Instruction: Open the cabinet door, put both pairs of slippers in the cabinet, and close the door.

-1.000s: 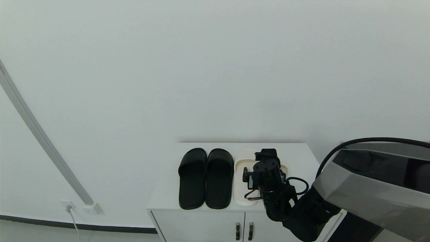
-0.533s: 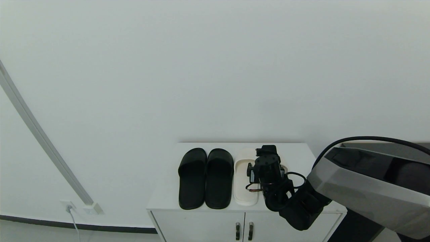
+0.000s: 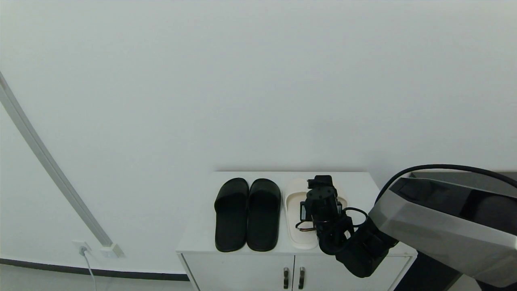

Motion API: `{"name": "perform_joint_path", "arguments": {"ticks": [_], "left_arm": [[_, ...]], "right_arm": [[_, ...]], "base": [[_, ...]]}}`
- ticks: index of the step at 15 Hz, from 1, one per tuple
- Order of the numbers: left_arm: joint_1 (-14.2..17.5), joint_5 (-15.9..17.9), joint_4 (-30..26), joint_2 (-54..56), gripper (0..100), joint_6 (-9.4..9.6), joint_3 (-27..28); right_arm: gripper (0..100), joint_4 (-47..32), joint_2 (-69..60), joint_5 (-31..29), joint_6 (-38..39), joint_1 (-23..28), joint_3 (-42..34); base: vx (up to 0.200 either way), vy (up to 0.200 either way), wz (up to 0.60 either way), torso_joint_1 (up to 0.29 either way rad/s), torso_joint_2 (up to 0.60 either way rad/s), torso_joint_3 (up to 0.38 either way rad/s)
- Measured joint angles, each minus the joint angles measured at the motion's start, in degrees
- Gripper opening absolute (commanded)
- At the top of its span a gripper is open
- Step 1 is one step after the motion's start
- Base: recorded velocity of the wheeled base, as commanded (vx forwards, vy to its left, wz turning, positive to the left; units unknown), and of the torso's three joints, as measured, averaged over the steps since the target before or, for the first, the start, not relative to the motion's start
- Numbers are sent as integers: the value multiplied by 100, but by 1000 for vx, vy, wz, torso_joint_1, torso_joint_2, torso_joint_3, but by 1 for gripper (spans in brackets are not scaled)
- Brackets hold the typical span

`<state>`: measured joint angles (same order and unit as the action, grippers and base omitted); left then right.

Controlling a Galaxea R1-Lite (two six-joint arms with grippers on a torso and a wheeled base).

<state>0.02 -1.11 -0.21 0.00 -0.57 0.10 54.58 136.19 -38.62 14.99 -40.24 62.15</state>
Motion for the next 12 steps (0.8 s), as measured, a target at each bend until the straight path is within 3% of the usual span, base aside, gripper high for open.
{"name": "perform_joint_path", "arguments": {"ticks": [5,8,12], "left_arm": [[5,0,2,0,0,-2,0],[5,-1,2,0,0,0,0],[5,-1,11,0,0,0,0]], "right_arm": [[0,71,-455,213,-172,-41,-377],[0,79,-1067,690,-274,-102,-947],[0,563,-2032,1777,-619,-123,-2160]], "base": [[0,0,0,0,0,0],[0,0,0,0,0,0],[0,0,0,0,0,0]]}}
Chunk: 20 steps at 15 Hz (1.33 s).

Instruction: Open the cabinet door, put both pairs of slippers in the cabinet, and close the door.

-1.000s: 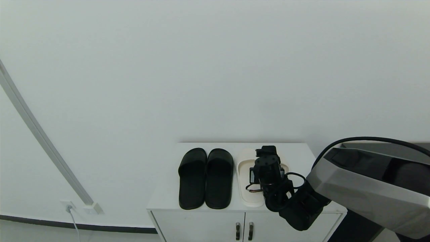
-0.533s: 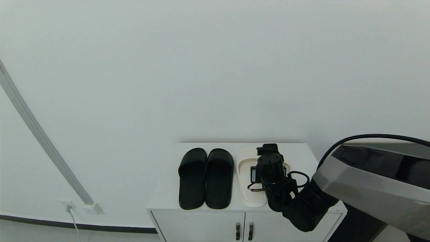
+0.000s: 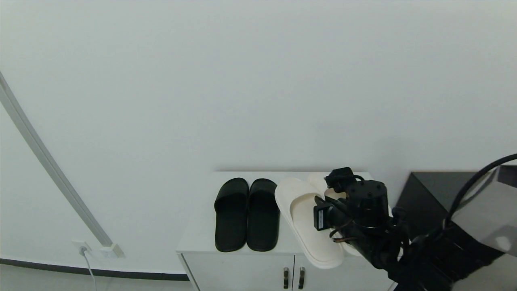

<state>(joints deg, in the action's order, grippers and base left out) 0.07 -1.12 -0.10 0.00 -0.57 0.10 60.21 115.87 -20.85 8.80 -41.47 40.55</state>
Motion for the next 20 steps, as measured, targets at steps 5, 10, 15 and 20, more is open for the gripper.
{"name": "perform_joint_path", "arguments": {"ticks": [5,10,15,20], "left_arm": [[0,-7,2,0,0,11,-7],[-2,-10,2,0,0,6,-10],[-2,-7,0,0,0,-2,-10],[0,0,-1,0,0,-2,-7]], "right_arm": [[0,-110,-1436,1724,-210,-6,-1569],[0,-594,-1987,1822,-308,-249,-1833],[0,-583,-2094,1831,-295,-321,-1891],[0,-588,-2127,1827,-297,-378,-1949]], "base": [[0,0,0,0,0,0],[0,0,0,0,0,0],[0,0,0,0,0,0],[-160,0,0,4,7,1]]}}
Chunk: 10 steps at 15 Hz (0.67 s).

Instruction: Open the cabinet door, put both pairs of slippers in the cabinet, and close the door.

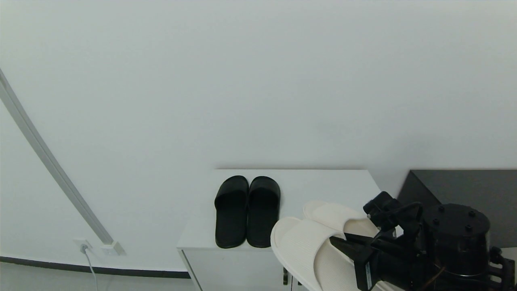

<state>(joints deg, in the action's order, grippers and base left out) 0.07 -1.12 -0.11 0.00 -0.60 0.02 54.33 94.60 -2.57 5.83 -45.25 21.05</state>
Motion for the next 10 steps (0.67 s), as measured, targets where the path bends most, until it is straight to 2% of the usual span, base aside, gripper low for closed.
{"name": "perform_joint_path", "arguments": {"ticks": [7,10], "left_arm": [[0,0,1,0,0,0,2],[4,1,4,0,0,2,5]], "right_arm": [[0,21,-9,15,-15,-44,-88],[0,51,-15,68,-101,-44,-195]], "base": [[-200,0,0,0,4,2],[0,0,0,0,0,0]]}}
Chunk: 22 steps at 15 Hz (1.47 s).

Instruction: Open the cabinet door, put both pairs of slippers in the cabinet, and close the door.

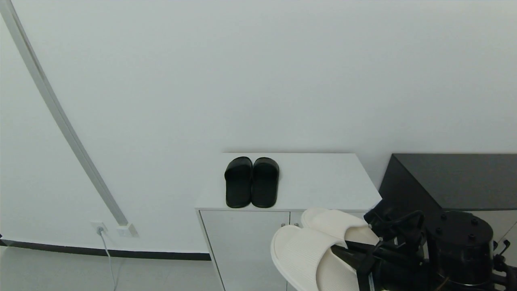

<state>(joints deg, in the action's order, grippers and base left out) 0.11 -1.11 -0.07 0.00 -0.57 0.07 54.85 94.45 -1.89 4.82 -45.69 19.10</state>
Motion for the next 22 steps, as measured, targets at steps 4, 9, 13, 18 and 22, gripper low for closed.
{"name": "perform_joint_path", "arguments": {"ticks": [4,9,13,18,22], "left_arm": [[-4,45,-2,0,0,2,0],[-4,-4,-2,0,0,48,-2],[-4,-6,0,0,0,35,-7],[-4,13,0,0,0,26,-7],[-4,33,-2,0,100,28,-5]], "right_arm": [[0,46,-27,17,-20,7,-50],[0,44,33,110,-9,60,-69],[0,169,72,121,-15,85,-72],[0,528,83,102,-26,73,-180],[0,529,128,110,-33,55,-233]], "base": [[0,0,0,0,0,0],[0,0,0,0,0,0],[0,0,0,0,0,0],[0,0,0,-138,310,167],[0,0,0,-145,332,176]]}}
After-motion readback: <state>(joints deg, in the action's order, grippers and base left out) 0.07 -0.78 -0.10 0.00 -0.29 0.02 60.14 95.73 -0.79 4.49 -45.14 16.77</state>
